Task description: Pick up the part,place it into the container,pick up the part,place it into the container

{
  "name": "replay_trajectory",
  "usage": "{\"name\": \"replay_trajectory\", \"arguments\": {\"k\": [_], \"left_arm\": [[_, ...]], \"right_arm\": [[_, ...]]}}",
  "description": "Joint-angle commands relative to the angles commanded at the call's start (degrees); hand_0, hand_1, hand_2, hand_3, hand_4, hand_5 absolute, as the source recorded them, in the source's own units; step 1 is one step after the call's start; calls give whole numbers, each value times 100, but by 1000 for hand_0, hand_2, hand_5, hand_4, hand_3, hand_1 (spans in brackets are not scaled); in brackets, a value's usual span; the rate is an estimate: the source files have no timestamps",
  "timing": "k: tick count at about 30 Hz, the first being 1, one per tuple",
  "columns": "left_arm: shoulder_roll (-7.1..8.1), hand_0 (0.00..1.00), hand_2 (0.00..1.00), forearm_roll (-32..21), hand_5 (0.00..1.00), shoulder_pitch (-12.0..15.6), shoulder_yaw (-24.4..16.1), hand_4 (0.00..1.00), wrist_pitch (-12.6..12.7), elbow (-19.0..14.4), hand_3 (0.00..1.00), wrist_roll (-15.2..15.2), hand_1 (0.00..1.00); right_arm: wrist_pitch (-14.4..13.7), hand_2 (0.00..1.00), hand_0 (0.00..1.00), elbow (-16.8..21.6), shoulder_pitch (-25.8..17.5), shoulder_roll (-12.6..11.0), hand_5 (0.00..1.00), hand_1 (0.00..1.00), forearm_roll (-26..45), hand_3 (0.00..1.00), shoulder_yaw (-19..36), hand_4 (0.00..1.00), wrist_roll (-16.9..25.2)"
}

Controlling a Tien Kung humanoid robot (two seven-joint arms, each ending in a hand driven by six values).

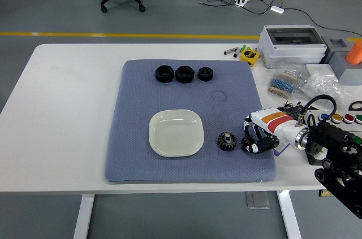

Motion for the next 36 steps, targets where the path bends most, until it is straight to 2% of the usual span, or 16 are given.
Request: {"name": "replay_trajectory", "arguments": {"k": [16, 24, 33, 36], "left_arm": [[-1, 740, 649, -62, 617, -14, 34, 641, 10, 3, 583, -13, 692], [3, 740, 649, -70, 617, -16, 44, 641, 9, 3, 583, -16, 692], [11, 740, 649, -65, 618, -16, 49, 641, 7, 2, 583, -16, 692], [16, 740, 649, -34, 618, -14, 28, 641, 3, 2, 583, -9, 692]], "right_arm": [[-55, 213, 43, 118, 18, -40, 409, 100, 21, 348, 63, 787, 15], [-55, 213, 44, 390, 37, -52, 418, 100, -3, 344, 109, 785, 10], [-5, 213, 44, 954, 296, 132, 420, 100, -63, 343, -57, 784, -47], [-3, 213, 44, 954, 523, 339, 420, 100, -38, 343, -249, 784, -50]]}}
